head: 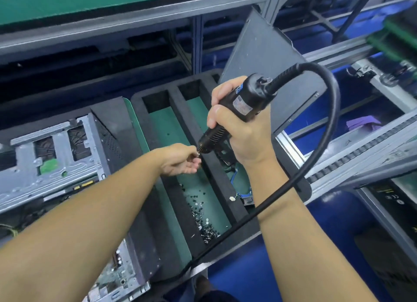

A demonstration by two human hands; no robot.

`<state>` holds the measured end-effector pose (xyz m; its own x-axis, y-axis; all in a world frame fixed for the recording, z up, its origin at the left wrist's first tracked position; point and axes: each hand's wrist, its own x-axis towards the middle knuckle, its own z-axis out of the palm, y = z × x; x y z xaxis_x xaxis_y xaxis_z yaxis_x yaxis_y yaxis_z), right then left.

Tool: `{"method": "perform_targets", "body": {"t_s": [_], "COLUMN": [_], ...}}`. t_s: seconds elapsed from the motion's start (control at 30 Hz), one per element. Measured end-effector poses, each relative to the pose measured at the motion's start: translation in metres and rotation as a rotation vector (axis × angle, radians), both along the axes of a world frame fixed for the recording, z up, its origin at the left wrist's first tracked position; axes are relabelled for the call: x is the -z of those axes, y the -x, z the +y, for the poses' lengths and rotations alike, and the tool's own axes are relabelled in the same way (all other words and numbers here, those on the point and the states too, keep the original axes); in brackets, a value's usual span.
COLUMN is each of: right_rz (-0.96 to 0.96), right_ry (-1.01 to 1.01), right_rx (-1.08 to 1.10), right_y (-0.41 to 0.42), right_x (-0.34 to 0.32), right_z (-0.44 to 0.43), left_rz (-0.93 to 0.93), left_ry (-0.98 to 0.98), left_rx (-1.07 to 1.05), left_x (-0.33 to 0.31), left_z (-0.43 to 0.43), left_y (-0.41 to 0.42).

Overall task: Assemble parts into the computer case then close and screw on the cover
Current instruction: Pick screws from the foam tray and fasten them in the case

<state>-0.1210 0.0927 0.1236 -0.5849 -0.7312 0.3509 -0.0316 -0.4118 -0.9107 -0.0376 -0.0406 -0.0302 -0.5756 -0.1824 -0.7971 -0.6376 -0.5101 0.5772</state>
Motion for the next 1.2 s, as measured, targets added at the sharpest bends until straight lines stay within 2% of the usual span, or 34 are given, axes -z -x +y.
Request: {"method": "perform_targets", "body": {"t_s": [0.17,0.4,0.57,0.83,1.2], "right_rz": [0.054,0.087,0.096,0.087,0.041], "right_ry": [0.117,0.188,0.211,0.189,0.164], "right_rx": [-0.042,-0.145,-0.233,-0.296,-0.292], "right_y": [-0.029,-0.097,-0.151,-0.198,-0.203], "right_x": [-0.038,-0.082,-0.093,-0.096,-0.094], "right_z": [-0.034,-0.072,-0.089,-0.100,-0.091], "left_rz": [0.286,0.632,0.637,0.782,0.832], "left_ry": [-0.289,-0.326,-0.129,-0.287,-0.335], "left_rx": [-0.236,-0.605,-0.819,-0.964,-0.963], "left_x": [-0.059,-0.101,-0.104,-0.104,-0.108], "left_z": [-0.021,-0.022,-0.022,-0.018,-0.006], "left_y": [-0.051,-0.135,-0.193,-0.243,-0.244]}}
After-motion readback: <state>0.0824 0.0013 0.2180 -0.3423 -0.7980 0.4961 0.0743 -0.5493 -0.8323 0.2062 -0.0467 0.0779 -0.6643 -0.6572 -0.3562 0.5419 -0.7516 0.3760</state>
